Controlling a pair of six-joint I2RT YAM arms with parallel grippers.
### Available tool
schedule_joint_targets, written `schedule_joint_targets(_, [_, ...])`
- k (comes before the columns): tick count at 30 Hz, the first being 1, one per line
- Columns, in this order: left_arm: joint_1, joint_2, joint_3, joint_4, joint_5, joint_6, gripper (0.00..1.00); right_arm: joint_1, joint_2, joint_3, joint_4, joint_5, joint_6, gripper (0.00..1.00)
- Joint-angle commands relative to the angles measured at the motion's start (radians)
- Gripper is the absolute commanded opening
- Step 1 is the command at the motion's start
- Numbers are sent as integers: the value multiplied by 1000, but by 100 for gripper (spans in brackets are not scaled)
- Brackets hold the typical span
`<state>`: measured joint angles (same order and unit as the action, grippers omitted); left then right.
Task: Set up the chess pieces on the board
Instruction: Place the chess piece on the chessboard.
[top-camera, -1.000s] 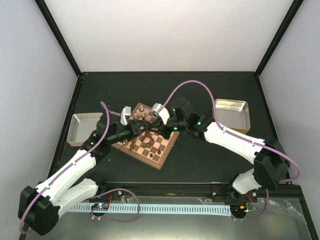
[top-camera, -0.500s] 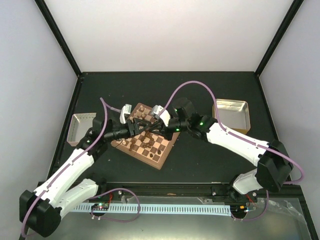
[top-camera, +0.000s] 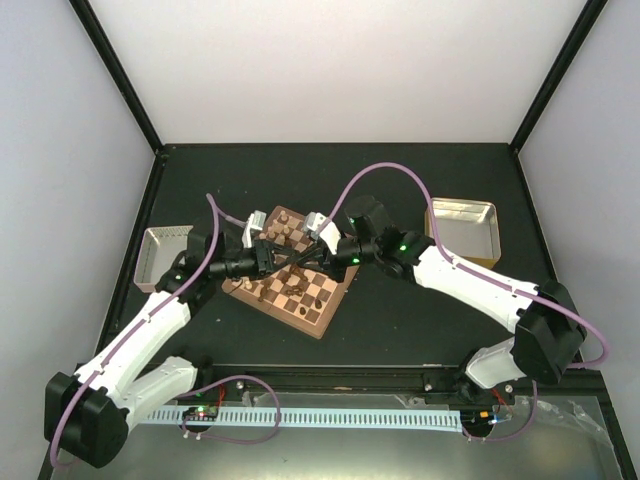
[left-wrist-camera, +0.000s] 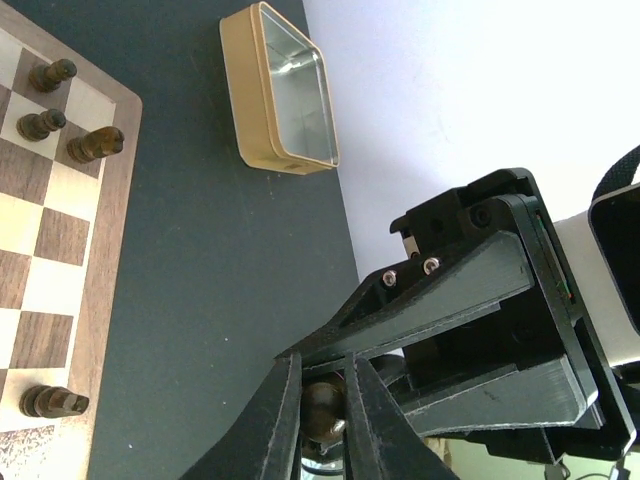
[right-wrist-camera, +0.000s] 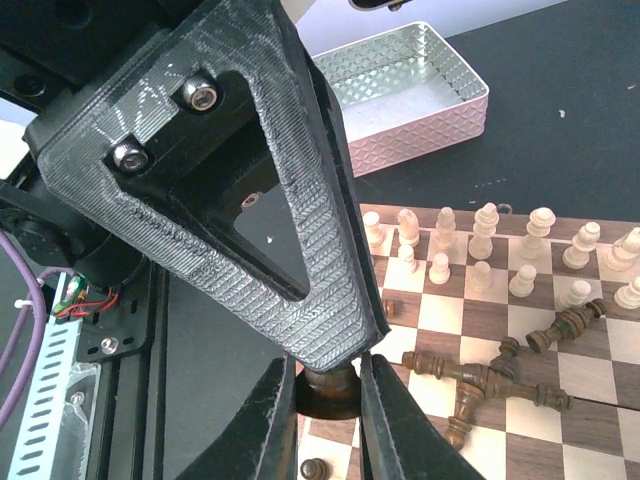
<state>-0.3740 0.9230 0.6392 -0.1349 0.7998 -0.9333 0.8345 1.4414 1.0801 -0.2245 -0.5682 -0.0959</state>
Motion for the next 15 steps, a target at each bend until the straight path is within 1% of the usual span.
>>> schedule_joint_targets(1, [8,0,31,20,44,13,2,4,-22,-5,4,-5,1,15])
schedule_joint_targets(4, [7,0,39,-6,6,57,1,4,-29,-6,-10,37,42,35])
schedule_joint_targets(6, [7,0,53,-53,-55,111,2,4,-43,-17,-6,77,85,48])
schedule_joint_targets(9, [4,13,91,-136,-173,207,2,3,-100,-82,51,174,169,57])
schedule_joint_targets(11, [-7,36,115,-176,-245,252,2,3,-151,-136,99,287,236,60])
schedule_joint_targets(13, [-38,71,147,-211,-324,293,2,3,-208,-178,120,442,327,61])
schedule_joint_targets(15, [-83,117,180,-235,-419,318,3,2,-247,-205,104,647,439,62])
